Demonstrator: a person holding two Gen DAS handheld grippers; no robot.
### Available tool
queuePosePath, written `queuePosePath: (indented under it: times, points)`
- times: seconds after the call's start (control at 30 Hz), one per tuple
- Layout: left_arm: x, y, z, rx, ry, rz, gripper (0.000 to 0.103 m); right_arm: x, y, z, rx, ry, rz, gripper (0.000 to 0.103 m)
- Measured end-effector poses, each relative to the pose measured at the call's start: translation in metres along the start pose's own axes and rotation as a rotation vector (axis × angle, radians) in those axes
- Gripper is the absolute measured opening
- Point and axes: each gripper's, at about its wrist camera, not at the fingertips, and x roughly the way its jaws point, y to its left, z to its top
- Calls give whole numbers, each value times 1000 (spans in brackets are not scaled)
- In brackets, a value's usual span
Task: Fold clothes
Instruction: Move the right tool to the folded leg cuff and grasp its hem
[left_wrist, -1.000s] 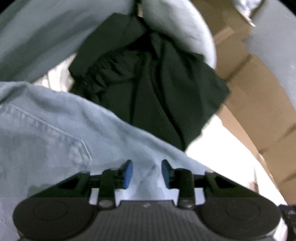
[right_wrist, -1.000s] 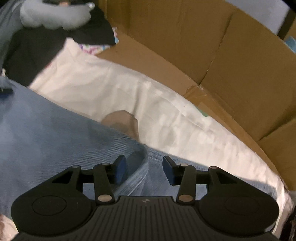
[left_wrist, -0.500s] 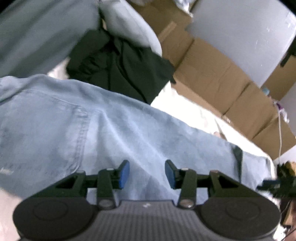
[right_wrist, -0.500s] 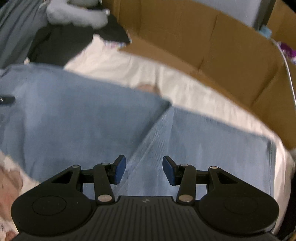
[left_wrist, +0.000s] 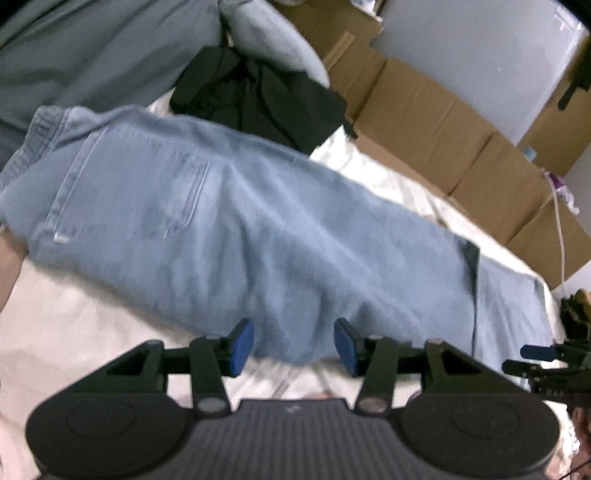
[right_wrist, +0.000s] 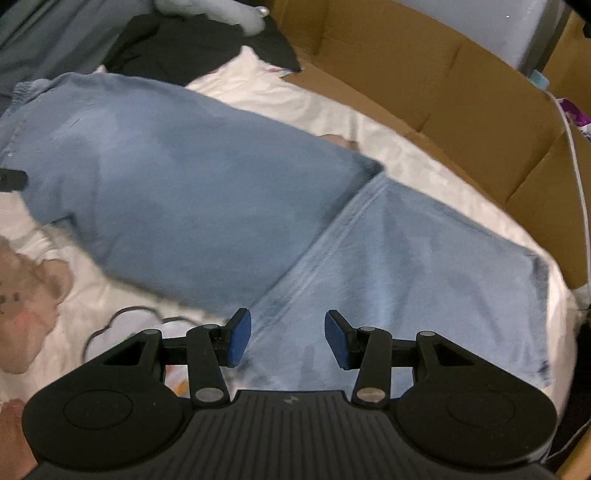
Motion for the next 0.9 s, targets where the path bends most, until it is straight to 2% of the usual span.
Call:
queuePosePath:
  times: [0.17, 0.23, 0.43, 0.67, 0.9]
  points:
    - [1, 1, -21, -36, 21, -8, 53, 12, 22, -15, 14, -8, -61, 51]
    - [2, 3, -28, -57, 16, -15, 56, 18, 32, -17, 1, -10, -81, 51]
    - [12, 5, -43, -150, 38, -14, 56, 39, 52, -26, -5, 10, -126, 51]
    - [17, 0, -46, -148, 43, -14, 56, 46, 73, -35, -45, 4, -188, 51]
    - [18, -4, -59, -129, 78, -16, 56, 39, 62, -41, -6, 2, -255, 51]
